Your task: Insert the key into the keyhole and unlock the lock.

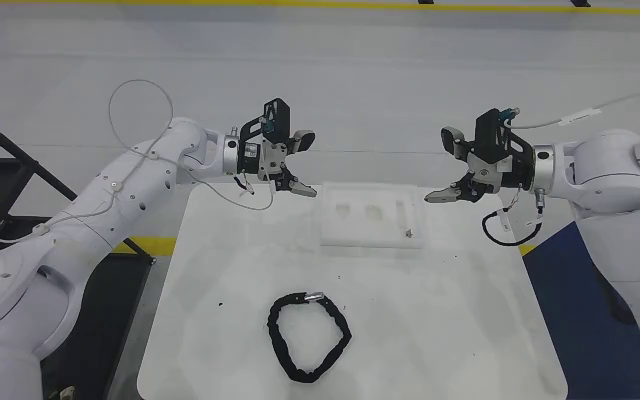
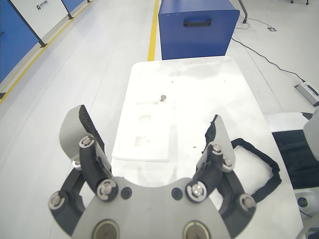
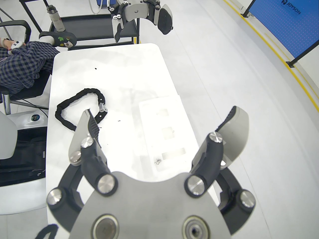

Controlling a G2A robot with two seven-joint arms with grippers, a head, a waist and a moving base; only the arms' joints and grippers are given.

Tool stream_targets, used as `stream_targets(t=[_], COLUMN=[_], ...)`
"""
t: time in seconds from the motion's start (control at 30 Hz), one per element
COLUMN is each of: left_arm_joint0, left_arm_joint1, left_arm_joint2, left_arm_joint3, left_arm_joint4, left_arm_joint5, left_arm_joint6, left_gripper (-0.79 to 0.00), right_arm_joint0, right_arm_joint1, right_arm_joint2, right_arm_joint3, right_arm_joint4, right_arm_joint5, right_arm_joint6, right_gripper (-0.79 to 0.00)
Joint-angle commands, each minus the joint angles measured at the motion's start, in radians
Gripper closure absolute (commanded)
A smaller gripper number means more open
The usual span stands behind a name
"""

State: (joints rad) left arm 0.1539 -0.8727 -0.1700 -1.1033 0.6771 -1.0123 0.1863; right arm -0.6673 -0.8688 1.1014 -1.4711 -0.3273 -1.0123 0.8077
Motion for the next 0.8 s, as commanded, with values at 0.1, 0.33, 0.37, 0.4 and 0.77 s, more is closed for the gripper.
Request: stream_targets(t=[0.1,0.33,0.37,0.4,0.77], left_arm_joint0=[0.000,0.000,0.000,0.000,0.000], left_arm_joint1=[0.000,0.000,0.000,0.000,0.000], left_arm_joint2=[0.000,0.000,0.000,0.000,0.000], left_arm_joint3=[0.000,0.000,0.000,0.000,0.000], left_arm_joint4=[0.000,0.000,0.000,0.000,0.000], left_arm_joint5=[0.000,0.000,0.000,0.000,0.000], left_arm_joint6=[0.000,0.000,0.000,0.000,0.000], left_gripper=[-0.785,-0.785,-0.785,-0.785,-0.785], right_arm_joint0=[0.000,-0.023,-0.035,-0.044,-0.064], right_arm_joint1=[0.000,-0.001,-0.001,-0.001,-0.032], right_arm_joint2=[0.000,-0.002,-0.006,-0.008,-0.124], right_arm_joint3=[0.000,0.005,0.012,0.024,0.143], right_arm_joint4=[0.000,-0.011,-0.021,-0.029,-0.021], right_arm_joint5=[0.000,0.028,0.039,0.061,0.301], right_arm_joint6=[0.000,-0.027,-0.037,-0.045,-0.039], right_gripper=[-0.784,-0.785,-0.785,-0.785,-0.785])
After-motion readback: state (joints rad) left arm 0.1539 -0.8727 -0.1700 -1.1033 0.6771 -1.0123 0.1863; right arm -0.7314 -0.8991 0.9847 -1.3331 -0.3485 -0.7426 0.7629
